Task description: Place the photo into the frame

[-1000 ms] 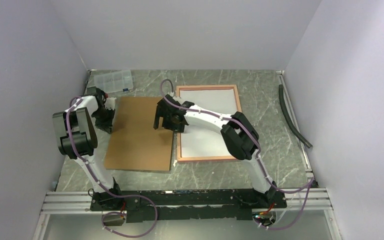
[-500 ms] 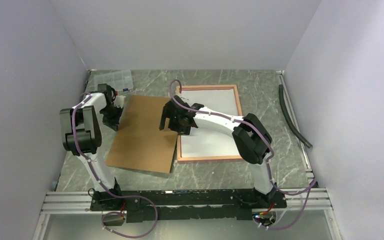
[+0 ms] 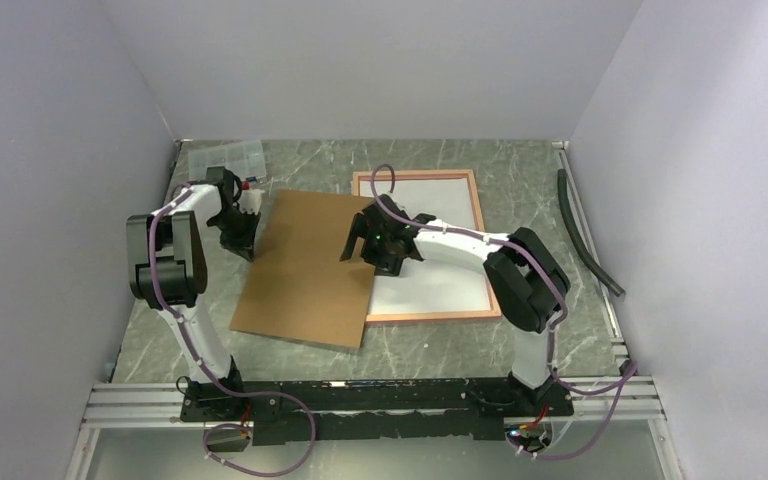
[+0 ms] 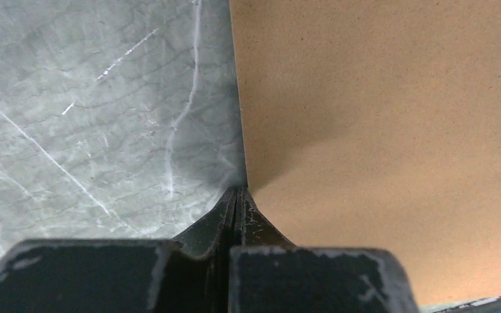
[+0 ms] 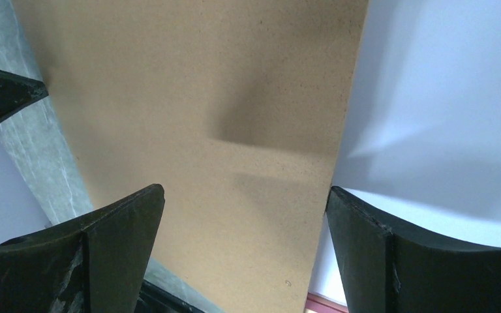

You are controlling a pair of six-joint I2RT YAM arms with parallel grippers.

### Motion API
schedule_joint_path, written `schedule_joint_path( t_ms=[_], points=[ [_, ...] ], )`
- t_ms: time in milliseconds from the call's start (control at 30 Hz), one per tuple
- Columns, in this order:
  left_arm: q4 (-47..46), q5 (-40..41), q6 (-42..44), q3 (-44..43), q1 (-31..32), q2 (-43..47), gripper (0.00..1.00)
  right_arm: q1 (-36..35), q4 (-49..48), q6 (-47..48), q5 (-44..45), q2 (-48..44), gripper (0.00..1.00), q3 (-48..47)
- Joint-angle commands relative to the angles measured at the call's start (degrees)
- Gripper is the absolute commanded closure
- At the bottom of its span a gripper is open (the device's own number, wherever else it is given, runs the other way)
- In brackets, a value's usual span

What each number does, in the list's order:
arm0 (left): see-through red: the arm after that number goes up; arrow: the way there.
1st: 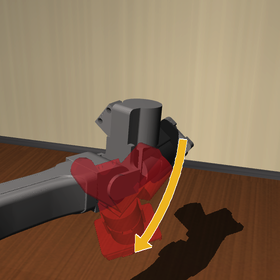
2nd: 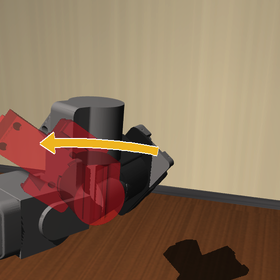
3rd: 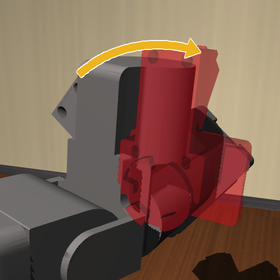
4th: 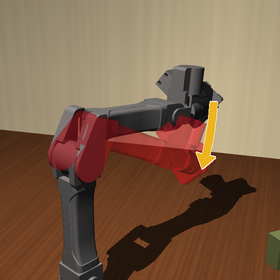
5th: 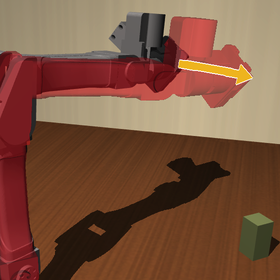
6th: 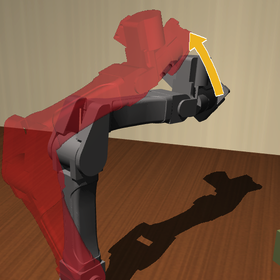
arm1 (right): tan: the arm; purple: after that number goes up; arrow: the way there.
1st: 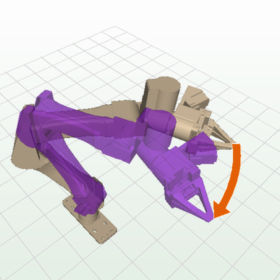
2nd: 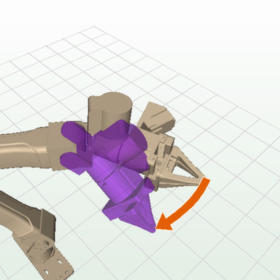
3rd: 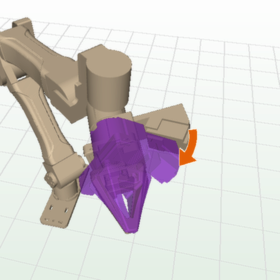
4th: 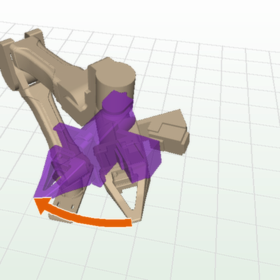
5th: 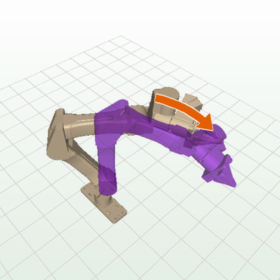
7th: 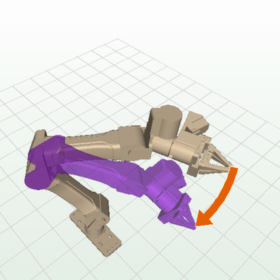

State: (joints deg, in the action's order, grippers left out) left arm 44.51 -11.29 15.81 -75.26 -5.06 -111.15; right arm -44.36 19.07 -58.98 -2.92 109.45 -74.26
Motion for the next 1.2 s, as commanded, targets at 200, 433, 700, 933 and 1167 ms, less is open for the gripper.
schedule_joint_path(
  t_ms=[200,433,700,933,1167],
  points=[
    [7.73,-8.74,0.01,-1.72,-5.17,0.98,0.92,1.91,2.58,9.98,0.14,-10.22,0.00,1.71],
    [9.49,-8.11,2.50,-1.50,-6.45,6.57,0.89,6.00,4.92,13.71,3.86,-18.90,0.00,6.51],
    [8.39,-7.56,3.26,1.33,-7.28,11.09,0.82,10.69,-2.93,16.84,-8.95,-18.63,0.01,10.17],
    [0.43,-5.76,1.71,6.48,-7.27,8.49,0.87,12.85,-17.30,15.23,-21.31,-13.01,0.15,15.45],
    [-3.36,-4.37,0.34,7.00,-5.69,4.38,0.87,12.89,-21.64,13.05,-23.56,-7.84,0.21,14.66]
  ],
)
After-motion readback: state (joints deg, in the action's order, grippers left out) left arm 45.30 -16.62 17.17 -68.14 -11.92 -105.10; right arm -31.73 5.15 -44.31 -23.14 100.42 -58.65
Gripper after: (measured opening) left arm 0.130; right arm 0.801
